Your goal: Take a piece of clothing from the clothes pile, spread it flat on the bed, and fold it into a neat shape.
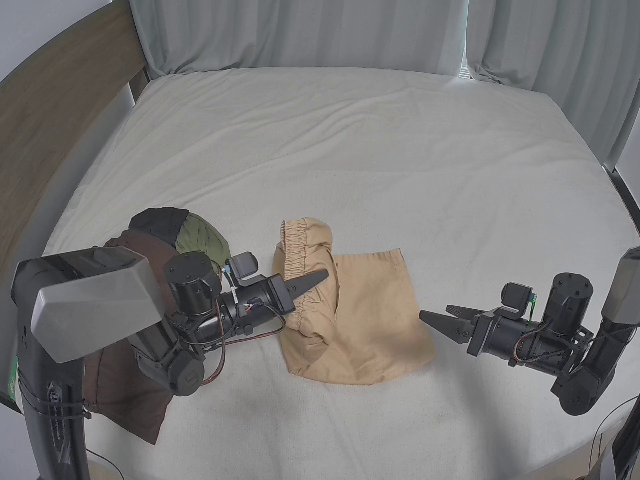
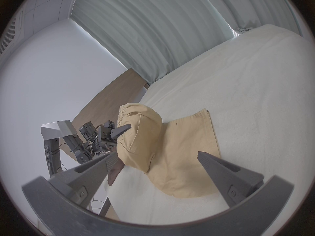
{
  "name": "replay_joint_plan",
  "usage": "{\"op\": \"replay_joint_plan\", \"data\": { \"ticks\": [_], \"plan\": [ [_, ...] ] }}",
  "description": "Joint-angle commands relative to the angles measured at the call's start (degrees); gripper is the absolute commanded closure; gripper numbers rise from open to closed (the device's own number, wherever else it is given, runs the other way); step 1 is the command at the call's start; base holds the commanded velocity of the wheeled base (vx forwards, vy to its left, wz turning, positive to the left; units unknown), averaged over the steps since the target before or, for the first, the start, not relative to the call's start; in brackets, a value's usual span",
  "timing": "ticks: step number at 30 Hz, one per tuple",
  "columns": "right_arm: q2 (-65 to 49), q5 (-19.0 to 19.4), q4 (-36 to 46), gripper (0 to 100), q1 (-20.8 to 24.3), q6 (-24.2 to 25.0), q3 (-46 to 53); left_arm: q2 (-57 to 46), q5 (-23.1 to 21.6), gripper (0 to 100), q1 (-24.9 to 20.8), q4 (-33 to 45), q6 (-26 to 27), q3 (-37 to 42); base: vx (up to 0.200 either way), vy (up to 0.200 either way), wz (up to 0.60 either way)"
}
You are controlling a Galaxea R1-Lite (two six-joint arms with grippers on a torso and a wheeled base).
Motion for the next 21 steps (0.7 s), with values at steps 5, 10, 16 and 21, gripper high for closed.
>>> {"op": "replay_joint_plan", "data": {
  "ticks": [5,10,16,21],
  "plan": [
    [-0.1,0.0,-0.1,0,-0.4,0.0,-0.6,1.6,0.0,100,-2.5,0.0,-2.6,-3.2,0.0,0.0,0.0],
    [-0.1,0.0,-0.1,0,-0.6,0.0,-1.0,3.8,0.1,100,-3.3,0.2,-2.9,-5.6,0.0,0.0,0.0],
    [-0.1,0.0,-0.1,0,-1.5,0.0,-1.7,8.0,0.5,100,-4.6,0.4,-2.9,-8.2,0.0,0.0,0.0],
    [-0.1,0.0,-0.1,0,-1.6,0.1,-1.7,9.1,0.5,100,-5.4,0.4,-3.3,-8.7,0.0,0.0,0.0]
  ]
}}
